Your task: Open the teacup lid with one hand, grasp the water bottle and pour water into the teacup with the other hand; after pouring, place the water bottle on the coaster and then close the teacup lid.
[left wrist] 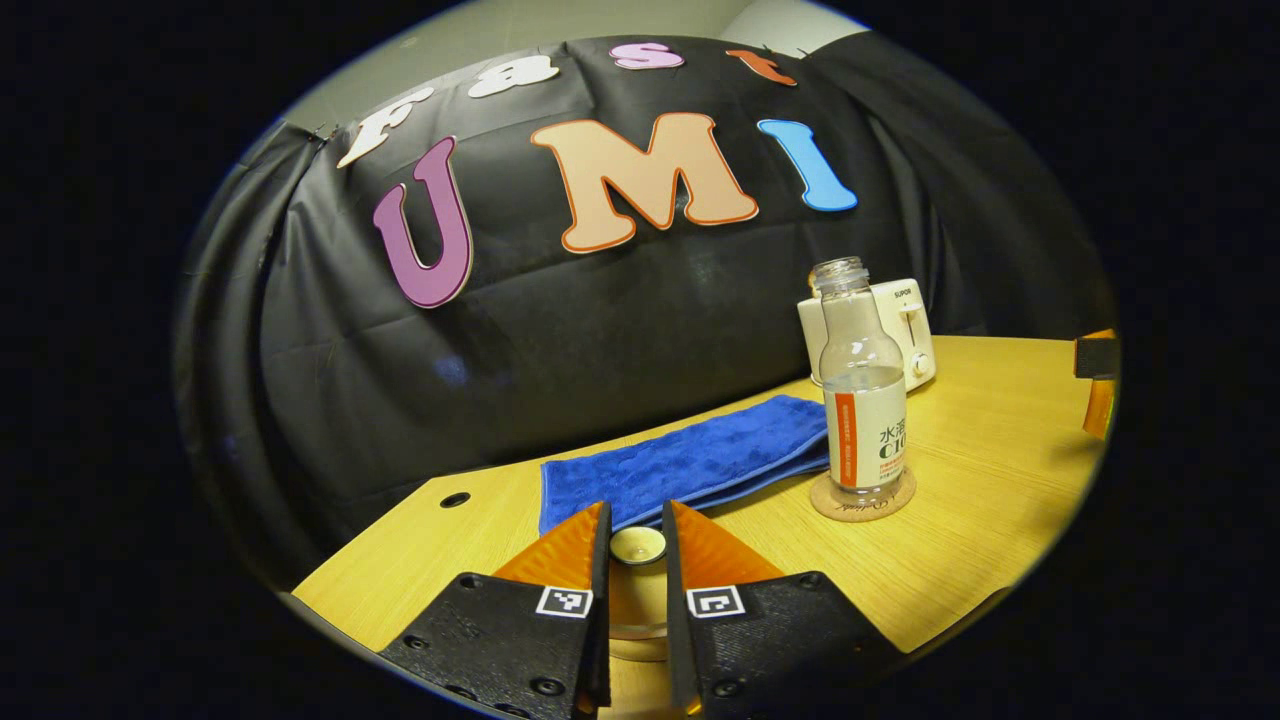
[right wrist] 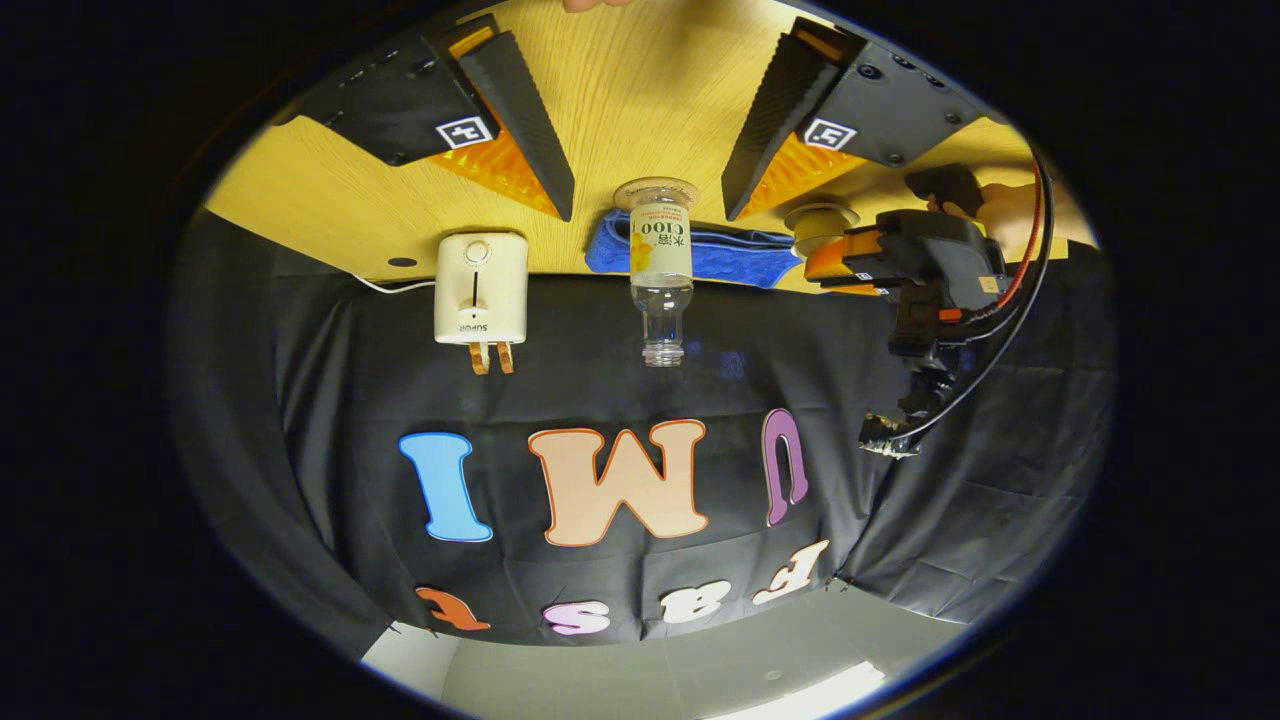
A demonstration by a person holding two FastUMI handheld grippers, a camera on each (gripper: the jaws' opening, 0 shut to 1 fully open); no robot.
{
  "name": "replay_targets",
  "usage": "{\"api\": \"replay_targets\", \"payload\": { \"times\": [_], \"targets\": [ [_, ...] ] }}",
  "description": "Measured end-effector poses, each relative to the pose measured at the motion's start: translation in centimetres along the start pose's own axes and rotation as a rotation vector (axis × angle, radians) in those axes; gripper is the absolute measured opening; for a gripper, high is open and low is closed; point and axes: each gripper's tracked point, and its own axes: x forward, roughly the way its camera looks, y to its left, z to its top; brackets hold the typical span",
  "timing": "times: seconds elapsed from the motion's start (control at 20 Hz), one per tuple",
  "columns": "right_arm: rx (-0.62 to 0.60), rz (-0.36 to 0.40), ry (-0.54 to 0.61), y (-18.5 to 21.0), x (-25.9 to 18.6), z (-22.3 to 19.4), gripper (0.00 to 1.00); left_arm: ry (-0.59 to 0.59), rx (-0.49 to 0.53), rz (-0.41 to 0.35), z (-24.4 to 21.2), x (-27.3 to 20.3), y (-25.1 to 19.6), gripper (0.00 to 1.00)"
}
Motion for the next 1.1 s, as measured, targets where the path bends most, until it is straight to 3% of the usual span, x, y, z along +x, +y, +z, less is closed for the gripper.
{"api": "replay_targets", "payload": {
  "times": [0.1, 0.25, 0.4, 0.45, 0.55, 0.7, 0.75, 0.85, 0.9, 1.1],
  "targets": [
    [0.0, -0.001, -0.002, 0.1, 0.0, -0.1, 0.91, 0.001, -0.004, -0.002, 0.0, 0.0, 0.0, 0.19],
    [0.002, -0.004, -0.003, 0.1, 0.1, -0.4, 1.0, 0.006, -0.001, 0.0, -0.2, 0.0, 0.0, 0.22],
    [0.001, -0.005, -0.005, 0.1, 0.1, -0.5, 0.91, 0.002, -0.007, -0.001, -0.1, -0.1, 0.0, 0.24],
    [0.001, -0.007, -0.005, 0.0, 0.0, -0.6, 0.96, 0.006, -0.009, -0.017, -0.1, -0.1, -0.3, 0.28],
    [0.0, -0.016, -0.006, -0.1, 0.1, -0.6, 0.96, -0.029, -0.044, -0.008, 0.4, -0.5, 0.3, 0.82],
    [0.0, -0.024, -0.007, -0.2, 0.2, -0.6, 0.96, -0.05, -0.074, 0.001, 0.6, -0.9, 0.6, 0.87],
    [0.0, -0.028, -0.007, -0.3, 0.2, -0.6, 0.91, -0.048, -0.084, 0.003, 0.4, -1.2, 0.6, 0.87],
    [-0.001, -0.036, -0.007, -0.3, 0.2, -0.7, 1.0, -0.05, -0.118, 0.015, 0.4, -2.0, 0.9, 0.88],
    [-0.001, -0.039, -0.008, -0.4, 0.4, -0.6, 0.91, -0.045, -0.132, 0.021, 0.2, -2.4, 0.9, 0.88],
    [-0.003, -0.051, -0.009, -0.5, 0.5, -0.6, 0.91, -0.038, -0.17, 0.038, -0.1, -5.0, 0.9, 0.91]
  ]
}}
